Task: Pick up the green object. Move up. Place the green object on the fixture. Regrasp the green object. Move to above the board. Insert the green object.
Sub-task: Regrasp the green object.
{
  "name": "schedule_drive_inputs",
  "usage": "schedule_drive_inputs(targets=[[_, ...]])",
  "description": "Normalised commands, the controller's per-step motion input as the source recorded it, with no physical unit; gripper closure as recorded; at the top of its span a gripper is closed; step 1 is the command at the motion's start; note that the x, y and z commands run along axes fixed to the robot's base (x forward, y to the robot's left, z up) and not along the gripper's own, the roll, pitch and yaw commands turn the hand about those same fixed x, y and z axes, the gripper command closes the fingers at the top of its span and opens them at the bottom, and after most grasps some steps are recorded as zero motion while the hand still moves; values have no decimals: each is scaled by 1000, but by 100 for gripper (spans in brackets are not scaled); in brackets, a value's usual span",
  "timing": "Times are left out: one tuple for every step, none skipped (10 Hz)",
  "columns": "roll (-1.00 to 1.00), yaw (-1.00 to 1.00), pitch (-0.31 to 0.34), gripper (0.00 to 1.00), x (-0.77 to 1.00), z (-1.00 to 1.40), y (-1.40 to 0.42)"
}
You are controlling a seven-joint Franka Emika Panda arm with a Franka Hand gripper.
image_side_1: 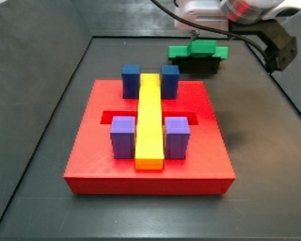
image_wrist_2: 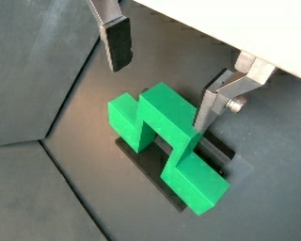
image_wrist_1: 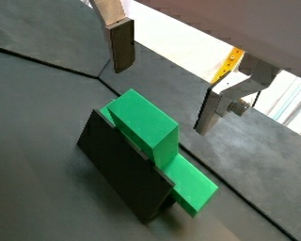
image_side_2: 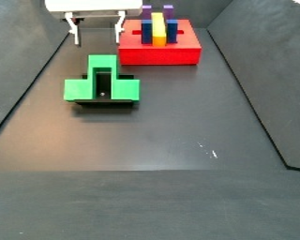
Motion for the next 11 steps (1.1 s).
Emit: schedule_drive_inputs(targets=[[34,0,0,0,0,-286,94],[14,0,0,0,0,-214,54],[46,0,0,0,0,-211,49],[60,0,-3,0,0,-229,51],[100,0,0,0,0,-229,60],[134,0,0,0,0,-231,97],[169,0,0,0,0,-209,106],[220,0,0,0,0,-180,120],[269,0,0,0,20,-151,131],[249,0,0,0,29,-171,123],[200,0,0,0,34,-143,66]])
